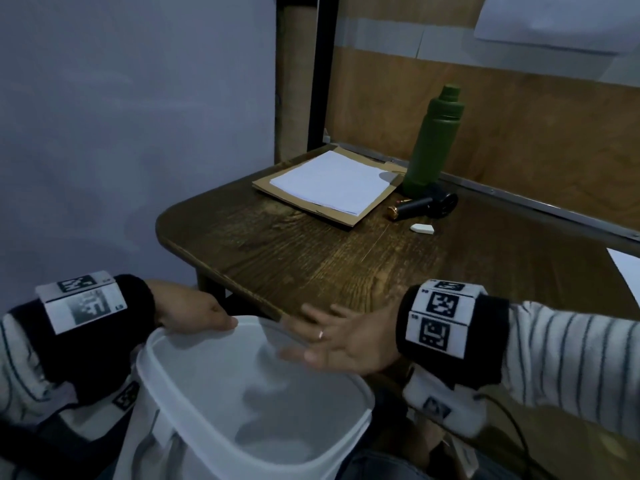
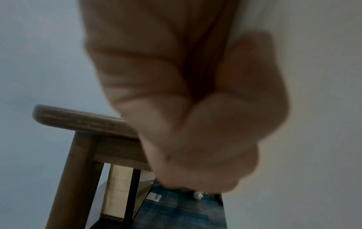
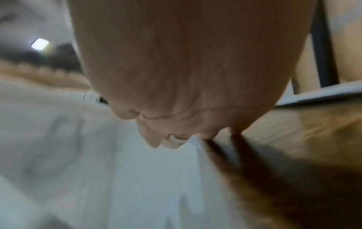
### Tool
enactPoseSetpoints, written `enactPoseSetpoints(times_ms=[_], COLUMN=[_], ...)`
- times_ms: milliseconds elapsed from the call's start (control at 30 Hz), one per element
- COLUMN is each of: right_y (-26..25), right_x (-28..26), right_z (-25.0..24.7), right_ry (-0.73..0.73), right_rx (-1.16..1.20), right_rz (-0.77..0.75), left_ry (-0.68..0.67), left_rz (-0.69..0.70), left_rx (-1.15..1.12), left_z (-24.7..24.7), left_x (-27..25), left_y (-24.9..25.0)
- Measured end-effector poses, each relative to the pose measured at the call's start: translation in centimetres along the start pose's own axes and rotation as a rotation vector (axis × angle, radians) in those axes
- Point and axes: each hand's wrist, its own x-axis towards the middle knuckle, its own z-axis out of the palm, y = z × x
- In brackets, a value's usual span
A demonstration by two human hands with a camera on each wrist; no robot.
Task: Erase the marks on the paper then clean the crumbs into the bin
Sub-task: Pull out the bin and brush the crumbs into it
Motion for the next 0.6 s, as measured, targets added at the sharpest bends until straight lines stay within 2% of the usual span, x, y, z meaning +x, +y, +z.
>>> enactPoseSetpoints(times_ms=[33,67,167,200,233,267,333,367,433,500,600], right_y=[-0.6,-0.4,2.8,3.6,4.0,3.7,1.6,0.4,-1.5,-2.1,-0.6], right_x=[-0.2,-0.2,1.0,1.4,1.9,2.3,2.8,2.7,1.8,0.3,-2.1], right_z=[-0.3,-0.9,-3.3,-3.8,-3.9,-3.7,-3.0,-2.7,-2.5,-2.4,-0.5], right_ry=[0.001,0.044,0.208,0.218,0.197,0.165,0.060,-0.009,-0.091,0.006,0.236], right_rx=[0.077,0.163,0.214,0.170,0.116,0.051,-0.050,-0.045,0.116,0.314,0.312], right_rz=[-0.079,-0.072,0.236,0.324,0.350,0.317,0.138,0.036,-0.121,-0.171,0.030], left_ry=[-0.001,0.001,0.003,0.003,0.006,0.006,0.016,0.017,0.010,0.017,0.014], left_rz=[-0.006,-0.013,-0.024,-0.028,-0.032,-0.037,-0.037,-0.036,-0.025,-0.016,0.036], left_rx=[0.013,0.027,0.051,0.055,0.066,0.074,0.086,0.097,0.117,0.140,0.177], left_z=[0.0,-0.1,-0.1,-0.1,-0.2,-0.3,-0.5,-0.6,-0.5,-0.5,-0.4], left_x=[0.0,0.0,0.2,0.2,0.1,0.1,0.2,0.4,0.7,1.2,1.4], left_y=[0.1,0.2,0.3,0.4,0.4,0.4,0.4,0.3,0.2,0.0,0.2])
